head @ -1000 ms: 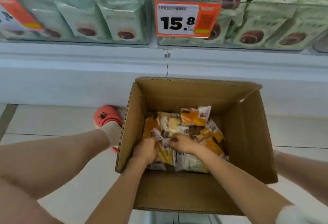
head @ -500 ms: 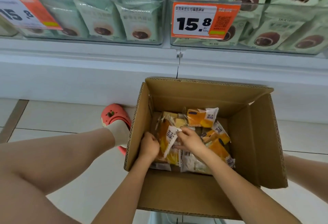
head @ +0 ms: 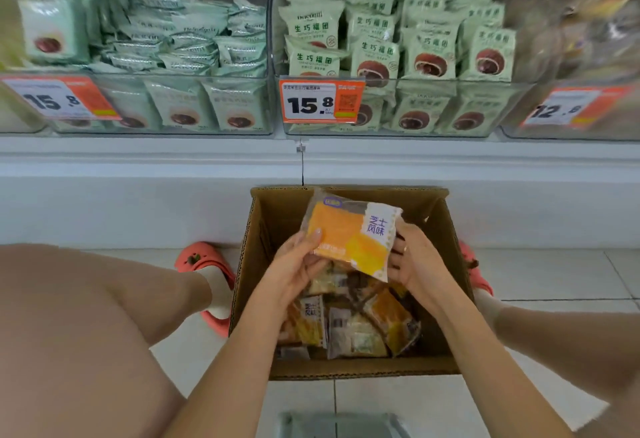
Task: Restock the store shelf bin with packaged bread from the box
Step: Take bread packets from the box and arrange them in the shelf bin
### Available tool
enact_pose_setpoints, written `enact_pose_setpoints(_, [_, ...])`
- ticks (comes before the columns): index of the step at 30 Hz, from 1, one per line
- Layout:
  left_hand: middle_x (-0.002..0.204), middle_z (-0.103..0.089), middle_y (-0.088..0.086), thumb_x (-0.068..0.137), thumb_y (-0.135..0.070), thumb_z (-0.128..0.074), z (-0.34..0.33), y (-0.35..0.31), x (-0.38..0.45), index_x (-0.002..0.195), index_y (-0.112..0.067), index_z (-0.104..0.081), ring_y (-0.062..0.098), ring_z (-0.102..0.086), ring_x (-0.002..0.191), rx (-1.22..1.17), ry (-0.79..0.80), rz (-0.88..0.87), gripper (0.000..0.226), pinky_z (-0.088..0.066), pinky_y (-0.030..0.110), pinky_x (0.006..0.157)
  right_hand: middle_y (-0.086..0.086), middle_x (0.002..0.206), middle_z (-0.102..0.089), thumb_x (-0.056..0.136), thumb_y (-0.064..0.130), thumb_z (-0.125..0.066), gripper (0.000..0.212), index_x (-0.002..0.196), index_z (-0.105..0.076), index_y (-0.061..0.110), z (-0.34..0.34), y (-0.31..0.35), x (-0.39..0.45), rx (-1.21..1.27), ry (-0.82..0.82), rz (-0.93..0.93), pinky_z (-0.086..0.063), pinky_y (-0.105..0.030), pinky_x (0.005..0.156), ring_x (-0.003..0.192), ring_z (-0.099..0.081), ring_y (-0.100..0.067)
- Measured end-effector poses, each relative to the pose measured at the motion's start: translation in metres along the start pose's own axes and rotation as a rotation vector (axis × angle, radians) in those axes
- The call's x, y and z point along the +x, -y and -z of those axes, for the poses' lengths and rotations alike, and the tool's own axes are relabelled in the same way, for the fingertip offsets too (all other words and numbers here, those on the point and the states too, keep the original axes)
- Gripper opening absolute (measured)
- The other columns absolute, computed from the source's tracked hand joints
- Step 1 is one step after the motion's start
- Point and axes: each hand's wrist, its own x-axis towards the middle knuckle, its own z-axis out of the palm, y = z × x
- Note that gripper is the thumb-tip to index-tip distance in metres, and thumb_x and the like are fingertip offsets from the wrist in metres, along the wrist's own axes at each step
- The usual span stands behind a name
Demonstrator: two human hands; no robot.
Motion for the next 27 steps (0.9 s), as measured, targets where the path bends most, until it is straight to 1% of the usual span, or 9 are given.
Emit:
enact_pose_setpoints(2, [0.084, -0.072, 0.003, 0.087, -0.019, -0.062, -0.014, -0.007, -0.005, 0.099, -0.011, -0.056, 0.011, -0.071, 0.074, 0.089, 0.038, -0.054, 0.015, -0.057, 0.021, 0.061, -0.004, 0.111, -0.068, 0.092, 0.029, -0.057, 0.026, 0.117, -0.053, 0.021, -0.001, 0.000, -0.009, -0.017, 0.049, 0.004, -0.056, -0.049, 0.080, 0.097, -0.069, -0.024])
enact_pose_setpoints(5, [0.078, -0.073, 0.001, 0.092, -0.015, -0.057, -0.034, -0.022, -0.018, 0.092, -0.012, -0.058, 0.011, -0.071, 0.071, 0.188, 0.069, -0.119, 0.003, -0.058, 0.023, 0.063, -0.002, 0.110, -0.070, 0.085, 0.021, -0.065, 0.033, 0.117, -0.058, 0.021, -0.003, 0.006, -0.024, -0.033, 0.103, 0.108, -0.058, -0.039, 0.075, 0.097, -0.069, -0.023])
enact_pose_setpoints(8, [0.095, -0.073, 0.008, 0.088, -0.017, -0.063, -0.046, -0.045, -0.035, 0.106, -0.009, -0.063, 0.018, -0.071, 0.087, 0.306, 0.081, -0.204, 0.020, -0.058, 0.030, 0.079, -0.008, 0.114, -0.069, 0.079, 0.023, -0.067, 0.043, 0.120, -0.059, 0.015, -0.003, 0.026, -0.031, -0.025, 0.103, 0.181, -0.056, -0.043, 0.084, 0.103, -0.066, -0.026])
enact_pose_setpoints(13, [0.079, -0.073, -0.005, 0.085, -0.011, -0.068, -0.075, -0.098, -0.064, 0.096, -0.012, -0.066, 0.009, -0.069, 0.079, 0.534, 0.029, -0.449, 0.011, -0.058, 0.027, 0.077, -0.002, 0.109, -0.071, 0.086, 0.024, -0.065, 0.019, 0.105, -0.066, 0.026, -0.012, 0.078, -0.033, -0.133, 0.071, 0.319, -0.049, -0.047, 0.095, 0.104, -0.066, -0.022])
enact_pose_setpoints(17, [0.080, -0.072, -0.001, 0.089, -0.009, -0.061, -0.112, -0.151, -0.093, 0.102, -0.009, -0.067, 0.009, -0.068, 0.073, 0.582, 0.043, -0.631, 0.014, -0.059, 0.023, 0.071, 0.003, 0.103, -0.072, 0.084, 0.027, -0.067, 0.020, 0.104, -0.065, 0.024, -0.031, 0.144, -0.044, -0.195, 0.077, 0.492, -0.052, -0.035, 0.086, 0.097, -0.067, -0.016])
enact_pose_setpoints(20, [0.077, -0.074, -0.002, 0.094, -0.011, -0.054, -0.146, -0.195, -0.118, 0.095, -0.009, -0.069, 0.009, -0.070, 0.071, 0.621, 0.074, -0.776, 0.015, -0.058, 0.022, 0.067, 0.008, 0.102, -0.070, 0.085, 0.034, -0.064, 0.019, 0.102, -0.062, 0.026, -0.046, 0.206, -0.058, -0.291, 0.100, 0.641, -0.049, -0.033, 0.090, 0.102, -0.064, -0.015])
enact_pose_setpoints(22, [0.074, -0.073, -0.005, 0.093, -0.010, -0.056, -0.173, -0.228, -0.131, 0.098, -0.005, -0.070, 0.004, -0.068, 0.067, 0.672, 0.038, -0.922, 0.016, -0.056, 0.017, 0.064, 0.010, 0.103, -0.067, 0.090, 0.031, -0.060, 0.015, 0.104, -0.059, 0.026, -0.056, 0.254, -0.064, -0.371, 0.082, 0.762, -0.047, -0.026, 0.085, 0.100, -0.061, -0.011])
enact_pose_setpoints(24, [0.076, -0.070, -0.005, 0.091, -0.007, -0.059, -0.202, -0.266, -0.139, 0.102, -0.008, -0.069, -0.001, -0.065, 0.061, 0.683, -0.042, -1.075, 0.015, -0.053, 0.013, 0.061, 0.012, 0.106, -0.064, 0.090, 0.030, -0.061, 0.025, 0.114, -0.055, 0.023, -0.069, 0.306, -0.072, -0.427, 0.056, 0.879, -0.047, -0.021, 0.080, 0.098, -0.059, -0.004])
enact_pose_setpoints(27, [0.077, -0.068, -0.003, 0.088, -0.009, -0.066, -0.245, -0.324, -0.145, 0.097, -0.011, -0.070, 0.002, -0.063, 0.063, 0.722, -0.141, -1.318, 0.010, -0.055, 0.021, 0.069, 0.006, 0.108, -0.065, 0.086, 0.026, -0.068, 0.035, 0.118, -0.054, 0.019, -0.090, 0.380, -0.081, -0.414, -0.027, 1.085, -0.051, -0.021, 0.079, 0.094, -0.061, -0.006])
